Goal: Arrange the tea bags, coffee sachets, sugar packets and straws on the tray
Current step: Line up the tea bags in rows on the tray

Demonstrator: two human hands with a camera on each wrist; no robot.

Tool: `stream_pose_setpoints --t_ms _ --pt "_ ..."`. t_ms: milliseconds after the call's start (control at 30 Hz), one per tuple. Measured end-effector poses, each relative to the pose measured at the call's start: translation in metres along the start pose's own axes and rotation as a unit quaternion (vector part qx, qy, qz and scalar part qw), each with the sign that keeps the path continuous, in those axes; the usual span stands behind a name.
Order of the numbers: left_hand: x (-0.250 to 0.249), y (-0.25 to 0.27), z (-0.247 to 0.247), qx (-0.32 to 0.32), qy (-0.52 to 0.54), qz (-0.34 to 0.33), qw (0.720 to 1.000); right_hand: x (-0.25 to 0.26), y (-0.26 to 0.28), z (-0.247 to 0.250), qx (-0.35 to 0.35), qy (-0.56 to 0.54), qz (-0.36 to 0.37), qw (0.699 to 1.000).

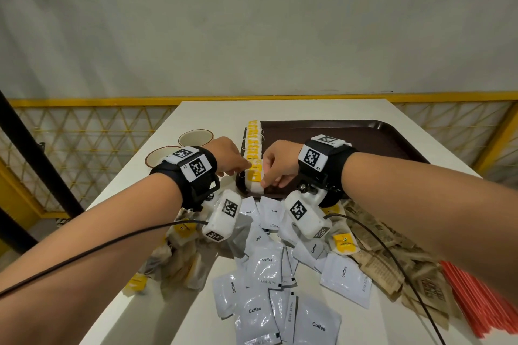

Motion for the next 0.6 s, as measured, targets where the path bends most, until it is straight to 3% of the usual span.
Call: stream_pose_setpoints --t_ms 100,233,467,600 --pt "0.000 -0.003 -0.003 -0.001 0.020 0.003 1.000 -0.003 -0.002 -0.006 0.050 0.015 0.018 0.998" --pt "0.002 -0.003 -0.005 0.012 0.046 0.008 0.999 -0.005 -0.002 -0.006 0.066 0.007 0.012 0.998" --pt "0.002 -0.005 -0.006 0.006 0.071 0.006 0.997 -0.012 -0.003 0.011 -0.049 -0.026 -0.042 0.998" --pt "0.000 -0.007 -0.009 0.005 0.101 0.017 0.995 -0.011 -0.008 0.002 -0.032 0.031 -0.040 0.998"
Point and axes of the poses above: each hand's wrist, its own y-axis away from the middle knuckle, its own z-axis out of the back of the hand, x = y × z, the point moved 1 cm from there along -y, towards the middle knuckle, and after that the axes turned 14 degrees about z, right-handed, at the moved point
